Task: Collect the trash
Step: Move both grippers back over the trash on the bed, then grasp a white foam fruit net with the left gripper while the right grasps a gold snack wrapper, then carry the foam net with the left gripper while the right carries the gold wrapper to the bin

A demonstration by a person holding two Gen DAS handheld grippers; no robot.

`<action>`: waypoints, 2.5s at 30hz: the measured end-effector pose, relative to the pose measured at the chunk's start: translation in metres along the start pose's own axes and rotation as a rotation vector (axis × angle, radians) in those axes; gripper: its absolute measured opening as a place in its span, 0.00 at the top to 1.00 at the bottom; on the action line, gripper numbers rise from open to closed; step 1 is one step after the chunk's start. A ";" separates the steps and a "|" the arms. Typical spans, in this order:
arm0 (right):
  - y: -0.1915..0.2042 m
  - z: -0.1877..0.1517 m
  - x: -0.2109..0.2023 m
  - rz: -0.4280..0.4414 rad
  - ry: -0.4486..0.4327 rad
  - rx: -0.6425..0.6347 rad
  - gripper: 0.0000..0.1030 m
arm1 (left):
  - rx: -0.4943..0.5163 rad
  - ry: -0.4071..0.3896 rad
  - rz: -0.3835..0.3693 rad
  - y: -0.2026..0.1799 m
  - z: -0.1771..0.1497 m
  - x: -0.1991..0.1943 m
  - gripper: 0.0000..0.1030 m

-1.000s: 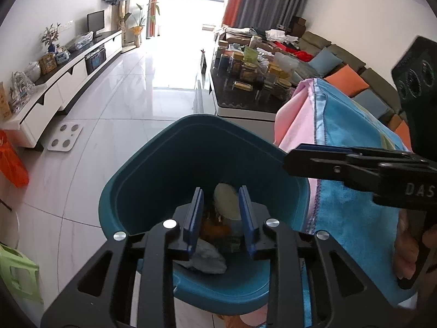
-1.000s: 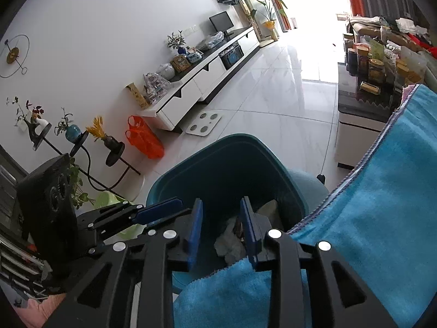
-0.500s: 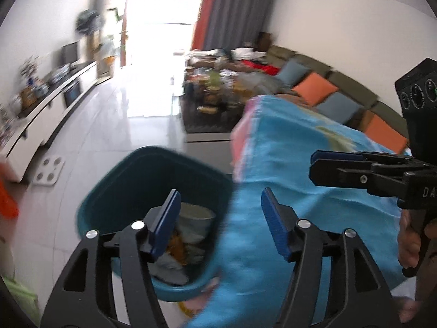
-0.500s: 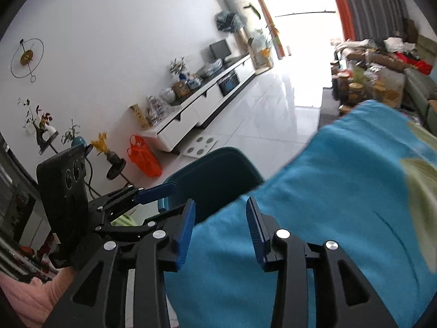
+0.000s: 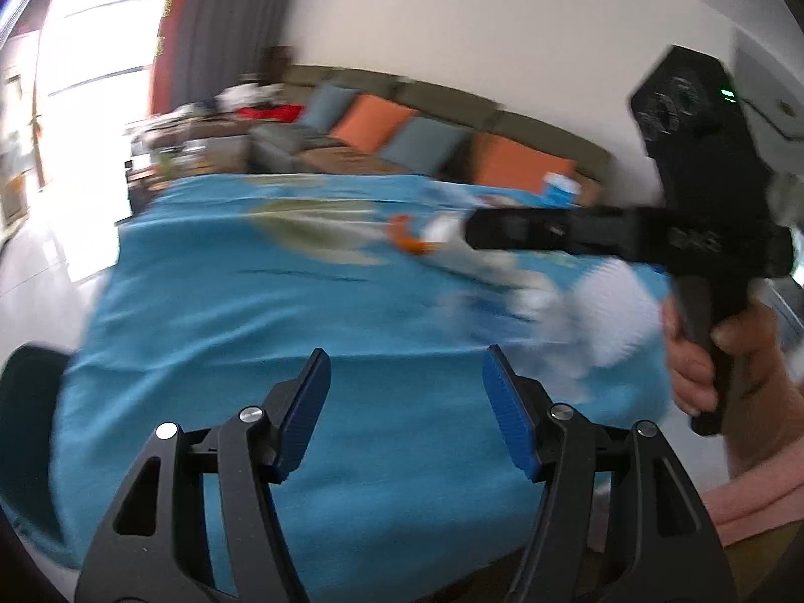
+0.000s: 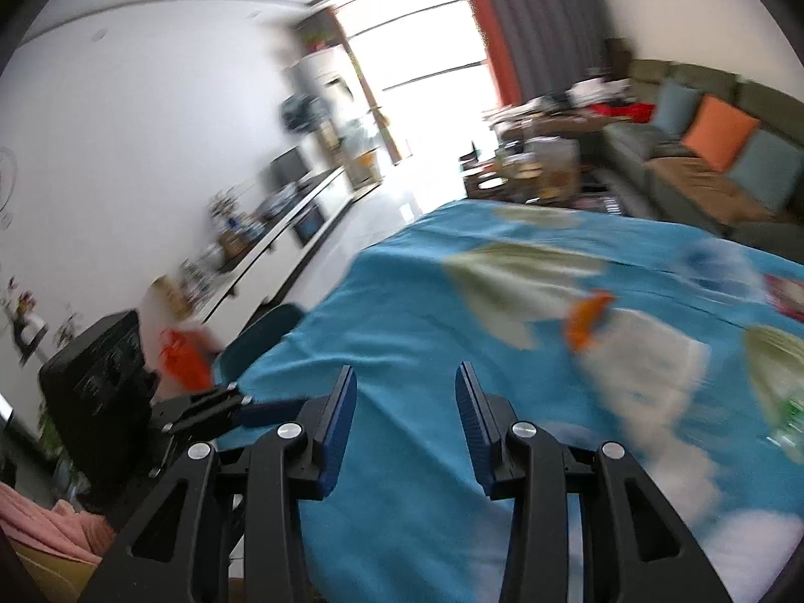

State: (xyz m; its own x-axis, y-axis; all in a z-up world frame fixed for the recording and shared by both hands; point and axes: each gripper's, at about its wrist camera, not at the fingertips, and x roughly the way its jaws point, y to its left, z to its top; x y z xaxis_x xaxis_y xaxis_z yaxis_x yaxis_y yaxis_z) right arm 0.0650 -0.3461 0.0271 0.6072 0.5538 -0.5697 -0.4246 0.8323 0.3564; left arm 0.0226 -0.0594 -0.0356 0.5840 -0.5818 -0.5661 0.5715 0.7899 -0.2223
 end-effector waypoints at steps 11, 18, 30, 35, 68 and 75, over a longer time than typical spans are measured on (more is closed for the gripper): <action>-0.077 -0.031 -0.087 -0.229 -0.151 0.162 0.61 | 0.212 0.066 -0.262 -0.113 0.006 0.059 0.38; -0.119 -0.058 -0.113 -0.334 -0.166 0.278 0.61 | 0.266 0.111 -0.303 -0.146 0.008 0.091 0.36; -0.145 -0.086 -0.112 -0.306 -0.137 0.386 0.61 | 0.201 0.168 -0.322 -0.143 0.011 0.113 0.77; -0.146 -0.088 -0.104 -0.283 -0.117 0.394 0.61 | 0.179 0.156 -0.320 -0.137 0.013 0.106 0.87; -0.093 -0.043 -0.094 -0.094 -0.178 0.262 0.94 | 0.057 -0.020 -0.165 -0.057 0.018 0.019 0.87; -0.058 -0.026 -0.054 0.036 -0.128 0.186 0.94 | -0.017 -0.043 -0.068 -0.023 0.003 -0.011 0.88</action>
State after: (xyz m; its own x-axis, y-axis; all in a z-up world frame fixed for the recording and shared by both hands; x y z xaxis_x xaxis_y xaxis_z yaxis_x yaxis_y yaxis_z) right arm 0.0394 -0.4254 0.0182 0.6791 0.5719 -0.4602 -0.3232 0.7958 0.5121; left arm 0.0049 -0.0715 -0.0217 0.5686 -0.6421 -0.5142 0.6012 0.7510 -0.2731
